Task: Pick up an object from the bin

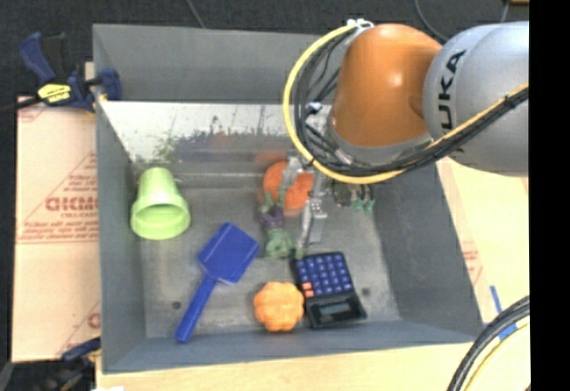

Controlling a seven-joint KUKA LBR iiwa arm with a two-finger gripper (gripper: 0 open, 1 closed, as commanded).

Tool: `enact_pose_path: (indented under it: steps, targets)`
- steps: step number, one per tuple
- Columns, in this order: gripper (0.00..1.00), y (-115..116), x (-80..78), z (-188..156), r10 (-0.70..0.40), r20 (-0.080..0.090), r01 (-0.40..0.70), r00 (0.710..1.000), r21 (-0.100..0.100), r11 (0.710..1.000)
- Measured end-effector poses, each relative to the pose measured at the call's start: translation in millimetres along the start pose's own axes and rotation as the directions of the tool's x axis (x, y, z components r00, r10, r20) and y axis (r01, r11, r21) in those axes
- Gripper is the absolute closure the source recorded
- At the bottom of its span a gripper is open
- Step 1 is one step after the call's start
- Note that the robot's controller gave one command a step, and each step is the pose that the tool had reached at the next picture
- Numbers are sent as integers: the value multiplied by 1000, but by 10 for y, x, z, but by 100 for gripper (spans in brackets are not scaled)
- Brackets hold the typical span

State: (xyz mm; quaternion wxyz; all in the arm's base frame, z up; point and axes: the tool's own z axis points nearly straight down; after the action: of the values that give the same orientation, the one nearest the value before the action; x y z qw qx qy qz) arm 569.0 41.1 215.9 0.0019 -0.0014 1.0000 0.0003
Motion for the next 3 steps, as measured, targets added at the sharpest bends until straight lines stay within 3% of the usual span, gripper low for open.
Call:
enact_pose_path:
  steps: [1, 2, 3]
  targets:
    - [0, -754, 311, 1266, 22, 5, -22, 1000, 1, 1000]
    - [0, -702, 466, 620, -56, 13, 56, 998, 0, 998]
    - [0, -797, 356, 1443, 15, 0, -15, 1000, 2, 1000]
